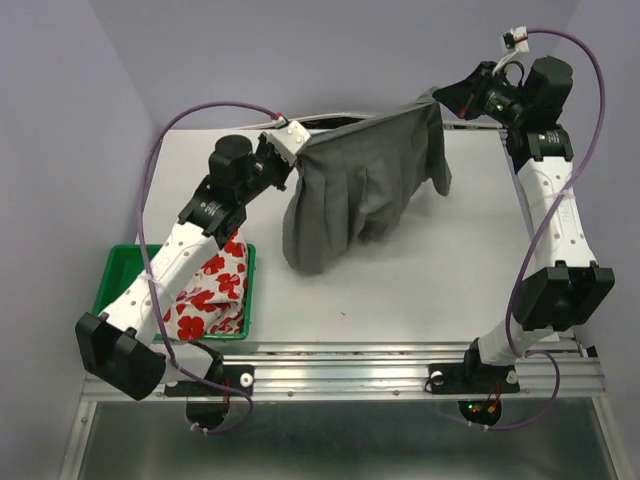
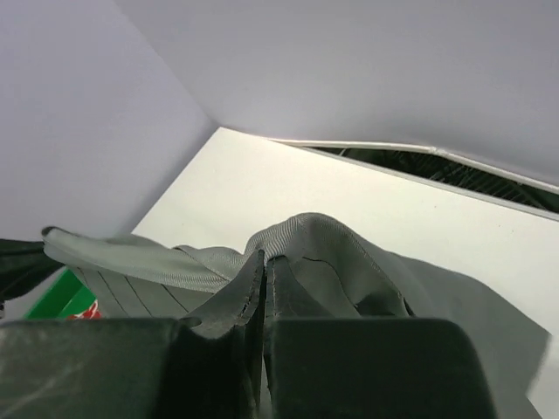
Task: Fold and stack the skirts
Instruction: Flatten the skirt out
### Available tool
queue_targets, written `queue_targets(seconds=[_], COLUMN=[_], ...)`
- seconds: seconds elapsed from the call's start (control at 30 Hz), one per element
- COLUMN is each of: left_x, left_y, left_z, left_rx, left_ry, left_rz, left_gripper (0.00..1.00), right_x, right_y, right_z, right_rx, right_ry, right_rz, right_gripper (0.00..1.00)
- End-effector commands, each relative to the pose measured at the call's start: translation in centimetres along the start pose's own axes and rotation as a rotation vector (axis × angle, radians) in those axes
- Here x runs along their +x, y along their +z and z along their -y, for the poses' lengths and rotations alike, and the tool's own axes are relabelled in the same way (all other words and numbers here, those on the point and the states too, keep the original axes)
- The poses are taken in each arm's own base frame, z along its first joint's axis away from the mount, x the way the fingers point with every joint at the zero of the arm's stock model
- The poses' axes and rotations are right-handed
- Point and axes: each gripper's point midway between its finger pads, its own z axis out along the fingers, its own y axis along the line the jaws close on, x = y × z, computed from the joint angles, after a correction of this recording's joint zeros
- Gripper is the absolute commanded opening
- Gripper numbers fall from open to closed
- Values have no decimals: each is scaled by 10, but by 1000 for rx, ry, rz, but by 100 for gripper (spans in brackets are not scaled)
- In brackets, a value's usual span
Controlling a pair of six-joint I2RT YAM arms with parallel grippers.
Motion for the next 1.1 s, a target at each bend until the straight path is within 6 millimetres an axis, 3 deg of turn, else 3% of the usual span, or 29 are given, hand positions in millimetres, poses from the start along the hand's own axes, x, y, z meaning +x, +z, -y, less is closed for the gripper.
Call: queue_targets(seconds=[0.0, 0.03, 0.1, 0.13, 0.23, 0.33, 0.37, 0.5, 0.6, 0.63, 0.7, 0.73, 0.8, 0.83, 0.87, 0.9, 0.93, 0.97, 1.0, 1.03, 1.07], left_x=[72, 96, 92, 108, 97, 93, 81, 95, 120, 120, 123, 115, 121, 103, 105, 85, 79, 84, 86, 64, 74], left_y=[-12, -14, -14, -15, -18, -18, -23, -44, -57, -60, -66, -65, -62, -58, -53, -48, -43, -30, -23, -15, 2], left_z=[40, 52, 49, 47, 4, 0, -3, 10, 37, 48, 53, 52, 53, 48, 46, 36, 30, 29, 14, -2, -7], left_rx=[128, 129, 23, -38, -321, -351, -377, -402, -321, -291, -274, -275, -265, -277, -282, -309, -321, -311, -345, -381, -390], left_ry=[-6, 15, 108, 135, 198, 278, 292, 438, 499, 506, 476, 441, 361, 320, 278, 242, 217, 205, 160, 128, 118], left_rz=[-161, -202, -168, -197, -196, -177, -127, -118, -138, -126, -133, -126, -179, -155, -179, -145, -141, -169, -182, -146, -183], left_gripper=[0, 0, 0, 0, 0, 0, 0, 0, 0, 0, 0, 0, 0, 0, 0, 0, 0, 0, 0, 0, 0], right_x=[16, 27, 47, 53, 56, 63, 67, 101, 125, 122, 123, 117, 98, 90, 78, 70, 64, 58, 63, 46, 42], right_y=[-7, -7, -10, -11, -10, -11, -13, -29, -49, -54, -60, -61, -59, -58, -52, -48, -43, -38, -27, -19, -12], right_z=[70, 73, 78, 81, 90, 92, 92, 90, 92, 88, 88, 86, 80, 81, 82, 86, 89, 94, 106, 109, 115], right_rx=[191, 193, 200, 214, 244, 246, 244, 229, 265, 273, 296, 298, 296, 307, 312, 323, 333, 341, 352, 355, 362], right_ry=[-4, 7, 15, 22, 26, 15, 11, -38, -81, -100, -114, -121, -134, -140, -138, -147, -127, -126, -88, -102, -81], right_rz=[-32, -56, -99, -115, -133, -161, -173, -266, -320, -313, -315, -304, -267, -251, -228, -207, -189, -175, -180, -129, -112], right_gripper=[1, 1, 1, 1, 1, 1, 1, 1, 1, 1, 1, 1, 1, 1, 1, 1, 1, 1, 1, 1, 1])
